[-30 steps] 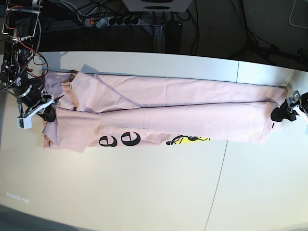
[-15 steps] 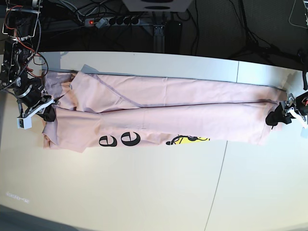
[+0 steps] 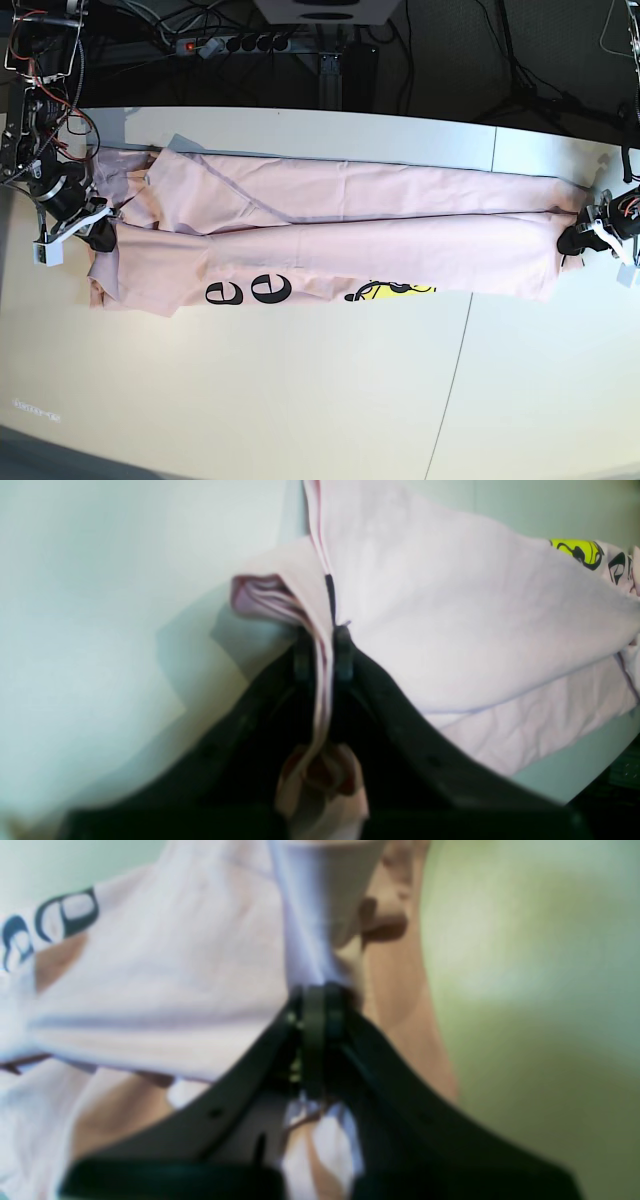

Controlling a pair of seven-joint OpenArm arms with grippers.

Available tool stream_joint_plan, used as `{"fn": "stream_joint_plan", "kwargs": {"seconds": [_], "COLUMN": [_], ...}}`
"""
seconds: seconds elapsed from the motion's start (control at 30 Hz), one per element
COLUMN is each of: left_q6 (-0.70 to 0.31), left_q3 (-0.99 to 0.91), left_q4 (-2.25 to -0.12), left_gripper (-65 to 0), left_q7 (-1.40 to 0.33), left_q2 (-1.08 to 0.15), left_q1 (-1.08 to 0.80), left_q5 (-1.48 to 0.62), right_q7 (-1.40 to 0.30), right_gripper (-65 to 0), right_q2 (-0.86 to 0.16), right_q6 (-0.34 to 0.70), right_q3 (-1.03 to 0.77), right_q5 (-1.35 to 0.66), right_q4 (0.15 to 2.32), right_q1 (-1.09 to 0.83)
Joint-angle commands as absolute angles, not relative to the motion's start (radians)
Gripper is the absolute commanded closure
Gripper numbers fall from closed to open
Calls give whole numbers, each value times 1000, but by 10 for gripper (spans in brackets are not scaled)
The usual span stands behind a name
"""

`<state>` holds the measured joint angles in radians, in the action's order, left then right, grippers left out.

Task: Fold the T-shirt properly
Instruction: 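Open the right gripper and lift it off the shirt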

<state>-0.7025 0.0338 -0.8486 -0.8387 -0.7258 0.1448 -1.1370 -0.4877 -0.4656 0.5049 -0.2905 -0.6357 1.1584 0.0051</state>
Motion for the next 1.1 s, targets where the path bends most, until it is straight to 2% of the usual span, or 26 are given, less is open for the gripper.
{"fn": "stream_joint_plan", "kwargs": {"seconds": [0.0,0.4,0.63,1.07], "left_q6": [-698,-698,-698,-698], "left_q3": [33,33,33,33], "left_q4": [-852,-852,-852,-913], "left_gripper": [0,0,0,0], "left_q7": [-869,-826,-828,-1034], "left_q2": [-743,-783,-819,-959], "left_q1": [150,155,186,261], "left_q5": [-1095,-1093,-1076,-1280], "right_q7": [-505,-529,-528,-551], "right_gripper": [0,0,0,0], "right_q2": [-485,-489,-529,-567], "right_q6": [572,572,572,572], "right_q3": [-294,-361,-364,-434], "right_q5": [-652,-699,-699,-688], "right_q4": [1166,1322,1333,1333], "right_q1": [9,8,8,7]}}
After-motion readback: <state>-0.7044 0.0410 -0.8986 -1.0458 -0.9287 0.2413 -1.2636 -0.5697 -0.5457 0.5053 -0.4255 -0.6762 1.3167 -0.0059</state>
